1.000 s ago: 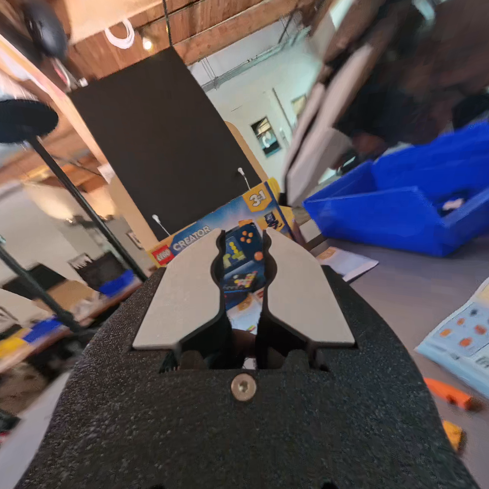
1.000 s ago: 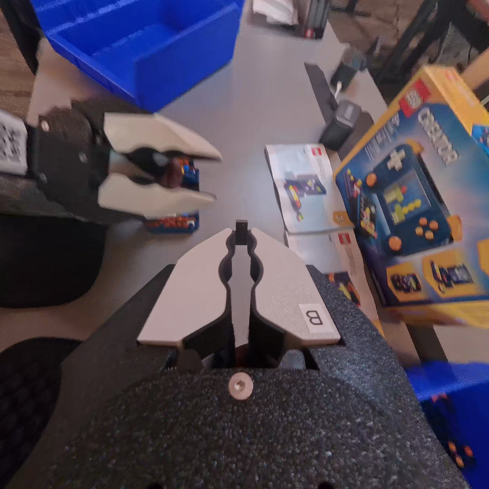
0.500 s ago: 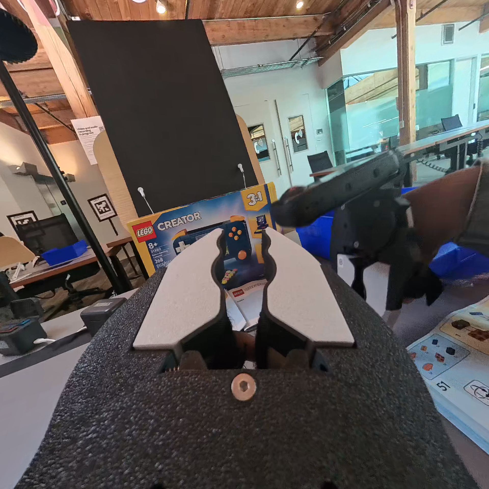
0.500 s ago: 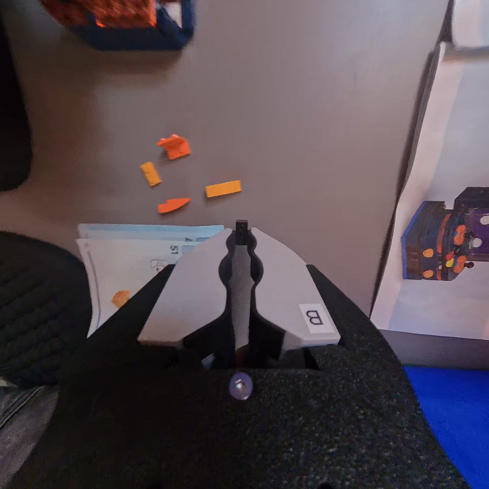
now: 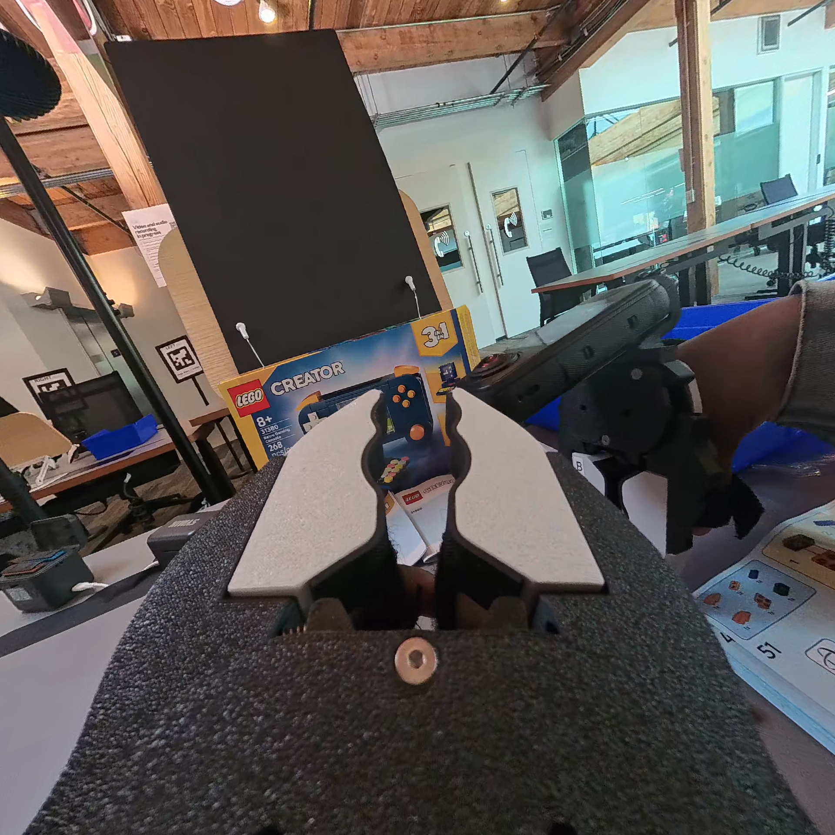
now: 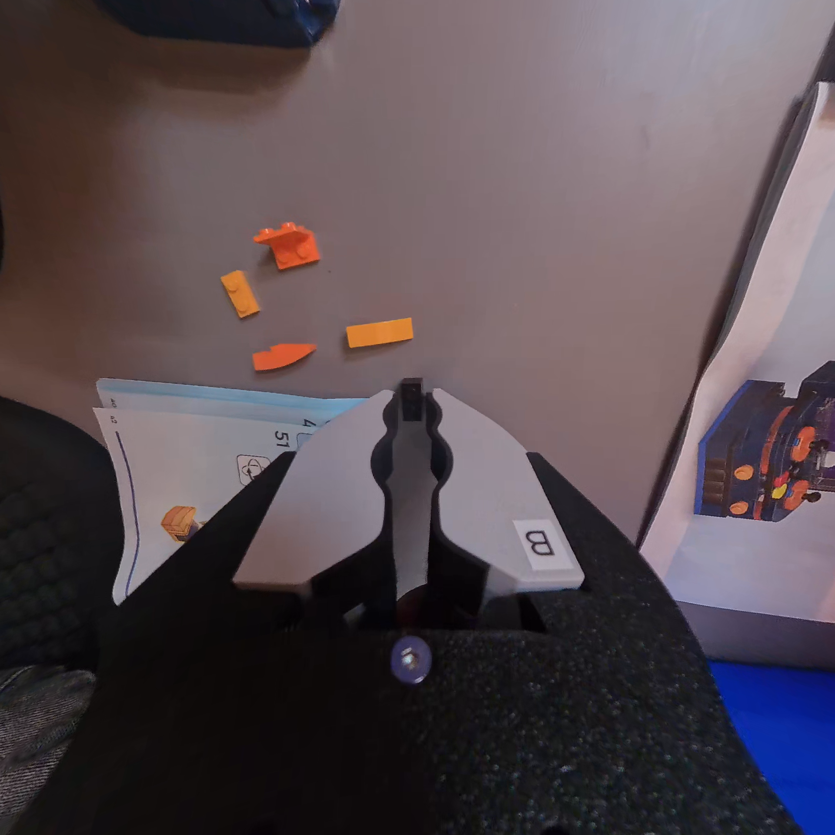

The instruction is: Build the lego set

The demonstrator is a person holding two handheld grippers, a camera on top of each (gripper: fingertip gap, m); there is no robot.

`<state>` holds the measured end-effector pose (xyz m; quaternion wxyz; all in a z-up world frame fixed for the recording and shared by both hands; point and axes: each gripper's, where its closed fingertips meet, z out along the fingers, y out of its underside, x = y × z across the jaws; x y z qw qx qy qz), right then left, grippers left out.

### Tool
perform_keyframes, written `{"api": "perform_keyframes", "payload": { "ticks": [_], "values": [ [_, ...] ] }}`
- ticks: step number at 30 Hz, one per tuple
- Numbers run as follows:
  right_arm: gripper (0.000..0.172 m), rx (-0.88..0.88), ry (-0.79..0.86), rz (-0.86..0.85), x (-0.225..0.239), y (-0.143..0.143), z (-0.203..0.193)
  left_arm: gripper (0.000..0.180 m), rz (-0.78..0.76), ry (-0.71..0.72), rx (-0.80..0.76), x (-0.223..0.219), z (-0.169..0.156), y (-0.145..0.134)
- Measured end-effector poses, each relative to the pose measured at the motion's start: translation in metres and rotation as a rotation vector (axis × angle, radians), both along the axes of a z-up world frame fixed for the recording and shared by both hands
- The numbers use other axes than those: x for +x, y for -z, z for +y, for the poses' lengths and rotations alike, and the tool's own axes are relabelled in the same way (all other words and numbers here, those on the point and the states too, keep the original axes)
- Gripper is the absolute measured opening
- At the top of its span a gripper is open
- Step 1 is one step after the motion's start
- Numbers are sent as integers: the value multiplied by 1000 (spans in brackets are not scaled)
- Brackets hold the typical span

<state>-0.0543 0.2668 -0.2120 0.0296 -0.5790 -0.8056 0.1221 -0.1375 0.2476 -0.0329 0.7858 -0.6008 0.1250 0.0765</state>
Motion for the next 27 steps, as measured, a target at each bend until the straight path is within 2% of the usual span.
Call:
{"api": "perform_keyframes", "payload": {
  "ticks": [5, 7, 9, 12, 14, 18, 20, 22, 27],
  "values": [
    [16, -2, -10, 16, -1, -4, -1, 23, 11, -4, 1, 0, 0, 0],
    [16, -6, -1, 83, -7, -18, -2, 23, 13, -5, 5, 0, -1, -1],
    [16, -48, 11, 238, -19, -51, -9, 23, 16, -5, 9, 1, -2, -1],
    [18, -122, 66, 538, -28, -123, -15, 23, 31, -7, 9, 2, -2, -1],
    [32, -130, 95, 743, -19, -174, -12, 23, 44, -4, 9, 4, -2, -1],
    [57, -6, 235, 1135, 24, -262, 17, 23, 70, 1, 11, 8, -3, 1],
    [69, 71, 329, 1236, 52, -284, 37, 23, 79, 7, 8, 11, -2, 2],
    [78, 154, 416, 1280, 79, -293, 59, 23, 101, 5, 9, 13, -2, 3],
    [82, 268, 586, 1376, 128, -306, 95, 23, 119, 11, 8, 16, -3, 4]
  ]
}}
